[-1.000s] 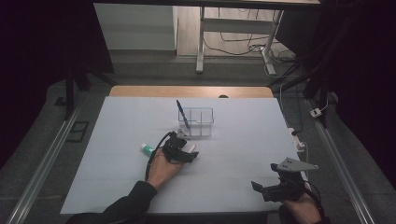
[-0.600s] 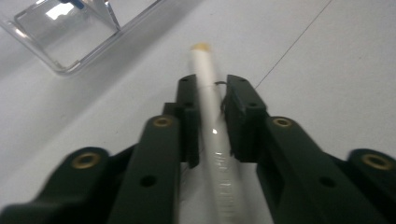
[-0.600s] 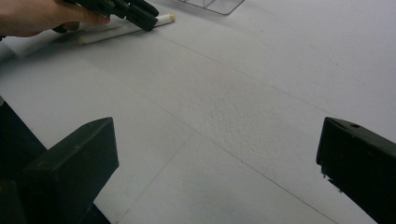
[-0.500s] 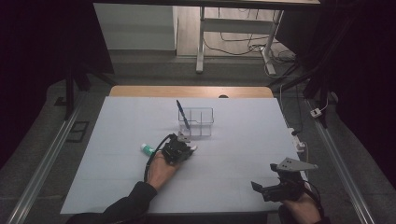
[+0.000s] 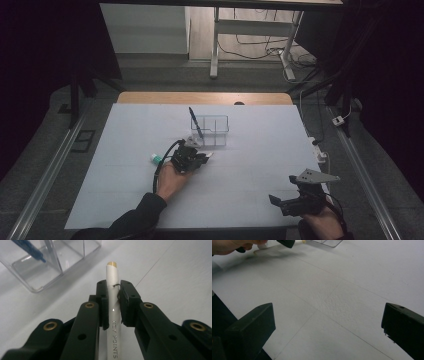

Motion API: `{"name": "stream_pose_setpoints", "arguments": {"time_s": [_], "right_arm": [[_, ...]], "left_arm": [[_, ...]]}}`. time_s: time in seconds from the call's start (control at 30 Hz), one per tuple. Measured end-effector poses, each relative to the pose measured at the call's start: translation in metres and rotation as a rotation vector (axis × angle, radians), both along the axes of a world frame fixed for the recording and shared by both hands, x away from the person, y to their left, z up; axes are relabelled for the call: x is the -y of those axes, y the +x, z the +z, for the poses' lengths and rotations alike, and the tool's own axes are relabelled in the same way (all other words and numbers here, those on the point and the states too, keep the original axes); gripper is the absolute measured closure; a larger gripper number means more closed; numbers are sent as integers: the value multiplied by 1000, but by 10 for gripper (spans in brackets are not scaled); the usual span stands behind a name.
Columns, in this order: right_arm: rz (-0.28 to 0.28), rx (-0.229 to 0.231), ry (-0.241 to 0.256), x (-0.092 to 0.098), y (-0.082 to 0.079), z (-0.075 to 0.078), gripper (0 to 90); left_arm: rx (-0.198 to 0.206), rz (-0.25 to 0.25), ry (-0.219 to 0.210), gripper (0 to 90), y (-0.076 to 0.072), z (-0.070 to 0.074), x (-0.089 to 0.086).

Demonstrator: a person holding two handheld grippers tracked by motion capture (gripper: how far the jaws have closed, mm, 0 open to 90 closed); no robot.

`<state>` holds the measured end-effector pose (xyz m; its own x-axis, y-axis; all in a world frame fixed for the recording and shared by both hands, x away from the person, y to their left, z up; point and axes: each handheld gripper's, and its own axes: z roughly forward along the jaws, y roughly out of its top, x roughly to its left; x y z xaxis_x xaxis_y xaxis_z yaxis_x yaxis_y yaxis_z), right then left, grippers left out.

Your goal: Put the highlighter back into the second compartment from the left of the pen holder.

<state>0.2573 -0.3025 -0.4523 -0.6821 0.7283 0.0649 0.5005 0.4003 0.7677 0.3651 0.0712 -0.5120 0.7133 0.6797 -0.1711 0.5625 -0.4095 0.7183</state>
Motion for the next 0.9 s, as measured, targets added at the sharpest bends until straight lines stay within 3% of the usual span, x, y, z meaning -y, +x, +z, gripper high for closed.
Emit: {"name": "stream_pose_setpoints", "arguments": {"time_s": [0.47, 0.67, 0.9], "right_arm": [[12, 0, 11, -3, 1, 2, 0], [26, -5, 78, -10, 3, 8, 0], [63, -5, 144, -26, 14, 11, 0]], "left_arm": [[49, -69, -211, 777, -8, 31, -10], [83, -110, -287, 777, -16, 44, -13], [117, -143, -340, 777, -24, 56, -15]]}}
